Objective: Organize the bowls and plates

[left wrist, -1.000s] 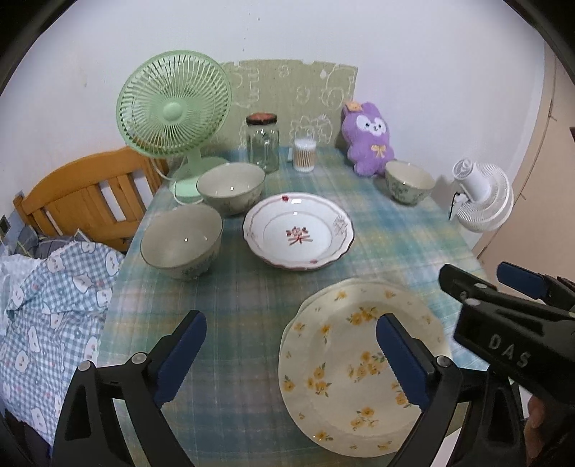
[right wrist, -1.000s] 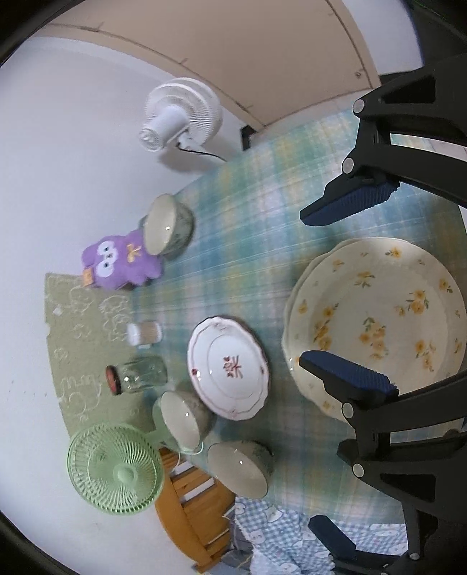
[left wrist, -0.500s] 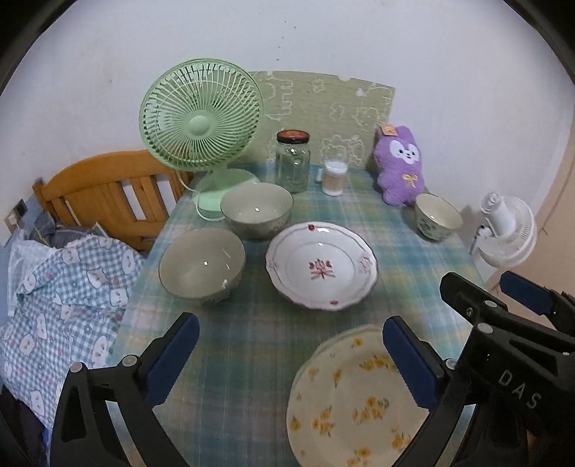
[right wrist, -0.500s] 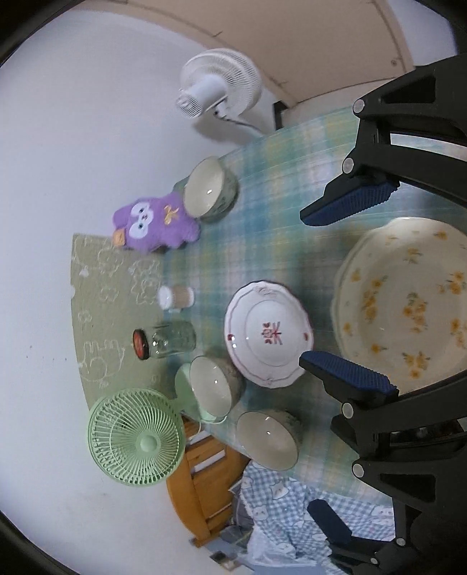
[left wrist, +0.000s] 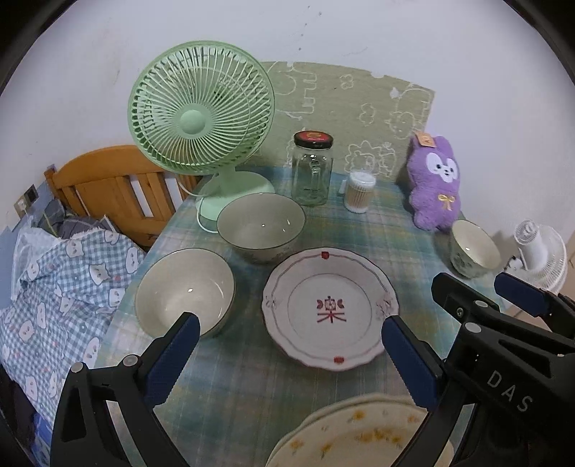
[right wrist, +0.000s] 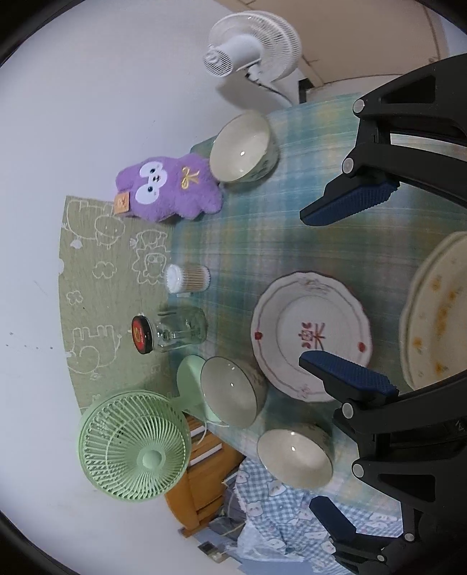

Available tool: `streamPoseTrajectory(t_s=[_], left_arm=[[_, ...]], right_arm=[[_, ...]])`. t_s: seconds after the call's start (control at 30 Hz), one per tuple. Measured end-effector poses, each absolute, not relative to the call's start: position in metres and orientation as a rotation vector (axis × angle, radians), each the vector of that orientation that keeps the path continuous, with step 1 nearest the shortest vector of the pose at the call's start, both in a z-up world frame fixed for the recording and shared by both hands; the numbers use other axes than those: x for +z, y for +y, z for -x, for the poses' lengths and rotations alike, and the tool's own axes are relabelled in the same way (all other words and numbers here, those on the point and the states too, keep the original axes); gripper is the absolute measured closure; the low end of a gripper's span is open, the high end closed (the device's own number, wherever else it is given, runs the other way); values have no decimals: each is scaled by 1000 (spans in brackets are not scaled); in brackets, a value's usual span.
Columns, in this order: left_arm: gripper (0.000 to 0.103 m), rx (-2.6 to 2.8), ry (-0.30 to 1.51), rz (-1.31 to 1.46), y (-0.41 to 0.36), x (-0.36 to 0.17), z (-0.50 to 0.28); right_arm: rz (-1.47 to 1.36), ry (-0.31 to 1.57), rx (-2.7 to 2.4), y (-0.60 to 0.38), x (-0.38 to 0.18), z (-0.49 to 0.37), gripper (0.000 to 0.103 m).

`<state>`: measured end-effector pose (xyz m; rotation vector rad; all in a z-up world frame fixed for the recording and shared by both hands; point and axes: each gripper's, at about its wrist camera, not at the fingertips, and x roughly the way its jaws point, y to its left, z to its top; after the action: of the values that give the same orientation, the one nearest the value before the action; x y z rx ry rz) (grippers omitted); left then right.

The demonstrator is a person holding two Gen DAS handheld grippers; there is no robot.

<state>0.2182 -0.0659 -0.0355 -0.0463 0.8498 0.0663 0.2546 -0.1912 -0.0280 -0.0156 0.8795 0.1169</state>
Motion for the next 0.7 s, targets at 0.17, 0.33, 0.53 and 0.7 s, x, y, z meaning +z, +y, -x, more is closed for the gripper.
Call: streamPoseTrajectory(t_s=[0.17, 0.33, 0.53, 0.7], left_arm=[[4, 99, 863, 53, -70, -54, -242], [6, 121, 884, 61, -74, -75, -263], [8, 160, 907, 75, -77, -99, -276], [14, 203, 967, 56, -75, -120, -285]], right_arm=[[28, 918, 129, -193, -47, -284, 28], [55, 928, 181, -191, -71, -307, 28], [35, 981, 221, -192, -104, -327, 28], [34, 1023, 239, -191, -129, -338, 28]])
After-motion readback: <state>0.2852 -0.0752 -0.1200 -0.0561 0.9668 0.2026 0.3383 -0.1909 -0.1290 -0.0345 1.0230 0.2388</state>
